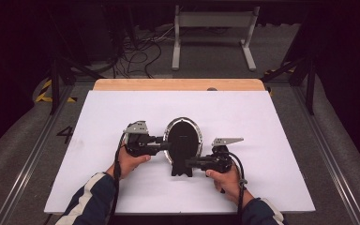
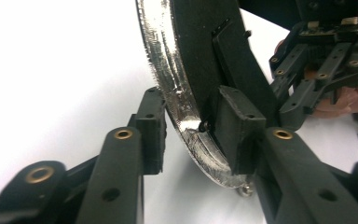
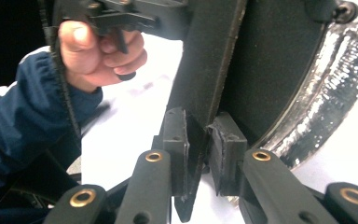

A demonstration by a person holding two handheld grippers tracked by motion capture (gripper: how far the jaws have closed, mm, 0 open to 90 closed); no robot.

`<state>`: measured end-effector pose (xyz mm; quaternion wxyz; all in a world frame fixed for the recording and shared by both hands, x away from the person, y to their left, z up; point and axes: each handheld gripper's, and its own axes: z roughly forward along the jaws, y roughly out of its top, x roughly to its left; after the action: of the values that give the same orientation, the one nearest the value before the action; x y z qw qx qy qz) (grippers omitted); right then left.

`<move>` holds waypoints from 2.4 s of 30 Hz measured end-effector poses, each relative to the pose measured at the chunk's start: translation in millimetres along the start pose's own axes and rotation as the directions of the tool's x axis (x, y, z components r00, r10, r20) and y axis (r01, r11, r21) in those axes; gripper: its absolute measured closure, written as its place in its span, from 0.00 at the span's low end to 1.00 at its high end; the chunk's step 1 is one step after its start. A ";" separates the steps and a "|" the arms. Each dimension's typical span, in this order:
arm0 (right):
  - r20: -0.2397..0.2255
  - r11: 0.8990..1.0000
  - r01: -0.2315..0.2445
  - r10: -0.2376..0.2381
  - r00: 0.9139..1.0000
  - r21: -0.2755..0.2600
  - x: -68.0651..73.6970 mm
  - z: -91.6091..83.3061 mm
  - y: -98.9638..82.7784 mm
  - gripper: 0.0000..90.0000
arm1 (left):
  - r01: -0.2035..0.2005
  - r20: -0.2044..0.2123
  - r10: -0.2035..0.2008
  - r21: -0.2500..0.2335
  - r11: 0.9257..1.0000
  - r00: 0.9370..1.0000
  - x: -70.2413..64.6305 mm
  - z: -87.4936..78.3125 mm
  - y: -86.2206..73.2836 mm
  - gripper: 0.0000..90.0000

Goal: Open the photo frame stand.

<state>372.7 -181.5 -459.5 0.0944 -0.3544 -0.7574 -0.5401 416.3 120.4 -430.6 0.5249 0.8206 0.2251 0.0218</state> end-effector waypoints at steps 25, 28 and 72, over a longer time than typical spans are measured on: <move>0.085 0.999 0.053 -0.053 0.995 0.008 2.4 -4.3 6.0 0.89 | -0.078 -0.023 0.079 0.051 0.996 0.997 -14.8 16.8 -5.1 0.71; 0.085 0.998 0.058 -0.058 0.995 0.001 4.0 -6.9 7.8 0.89 | -0.105 -0.062 0.107 0.035 0.994 0.992 -17.3 16.7 -3.7 0.73; 0.254 0.992 0.125 -0.127 0.959 0.028 4.9 -10.9 15.9 0.85 | -0.266 -0.329 0.273 0.068 0.962 0.904 -16.6 41.8 7.9 0.77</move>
<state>376.6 -186.4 -440.6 -0.0362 -0.3714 -0.7874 -0.4907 415.5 75.5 -439.1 0.4620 0.8336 0.1958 0.2309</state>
